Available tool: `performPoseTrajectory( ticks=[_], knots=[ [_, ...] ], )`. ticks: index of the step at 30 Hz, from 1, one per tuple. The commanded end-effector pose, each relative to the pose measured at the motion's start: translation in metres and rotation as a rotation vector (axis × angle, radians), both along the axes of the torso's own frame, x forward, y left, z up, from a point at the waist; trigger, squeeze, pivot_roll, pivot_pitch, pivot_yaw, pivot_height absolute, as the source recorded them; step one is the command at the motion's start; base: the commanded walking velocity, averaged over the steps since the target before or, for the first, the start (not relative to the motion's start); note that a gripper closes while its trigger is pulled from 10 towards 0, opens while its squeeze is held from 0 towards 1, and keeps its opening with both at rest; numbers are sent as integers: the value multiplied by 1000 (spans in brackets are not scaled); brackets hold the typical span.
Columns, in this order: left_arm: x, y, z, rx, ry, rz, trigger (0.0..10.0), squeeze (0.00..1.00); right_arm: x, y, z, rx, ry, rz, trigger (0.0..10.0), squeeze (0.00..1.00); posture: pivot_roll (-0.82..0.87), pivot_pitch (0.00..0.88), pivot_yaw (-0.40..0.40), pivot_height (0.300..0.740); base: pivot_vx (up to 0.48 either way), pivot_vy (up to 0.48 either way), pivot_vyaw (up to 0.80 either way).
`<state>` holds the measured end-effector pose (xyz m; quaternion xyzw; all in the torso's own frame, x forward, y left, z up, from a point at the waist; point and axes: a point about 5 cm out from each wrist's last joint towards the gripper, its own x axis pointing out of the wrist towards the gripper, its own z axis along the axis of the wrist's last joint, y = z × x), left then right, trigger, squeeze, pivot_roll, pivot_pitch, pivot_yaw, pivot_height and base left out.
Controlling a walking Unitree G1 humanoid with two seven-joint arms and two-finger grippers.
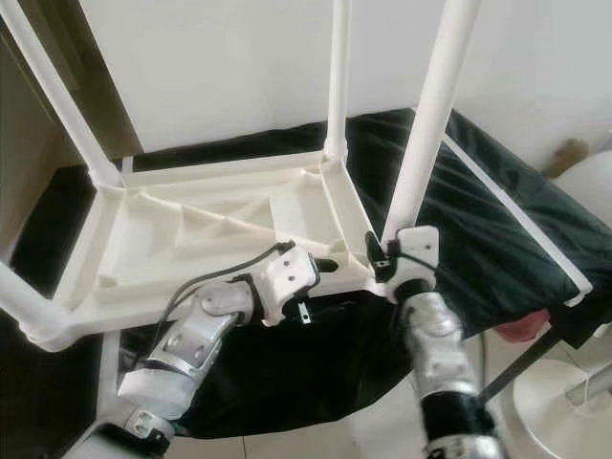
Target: Building children table
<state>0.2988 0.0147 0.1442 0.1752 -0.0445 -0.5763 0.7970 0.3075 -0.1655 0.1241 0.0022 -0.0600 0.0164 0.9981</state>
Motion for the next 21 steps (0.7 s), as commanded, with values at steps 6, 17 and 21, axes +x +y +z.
performPoseTrajectory(
  ticks=[6,17,21],
  knots=[
    [10,0,5,-28,-31,101,10000,0,-5,21,-15,86,95,-122,10000,0,-177,0,74,740,0,0,0],
    [8,-2,2,-33,-28,100,10000,0,-9,28,-11,86,88,-134,10000,0,-175,0,58,740,0,0,0],
    [5,2,-3,-26,-23,116,10000,0,-14,23,-1,99,37,-109,10000,1000,-155,0,46,740,0,0,0]
  ],
)
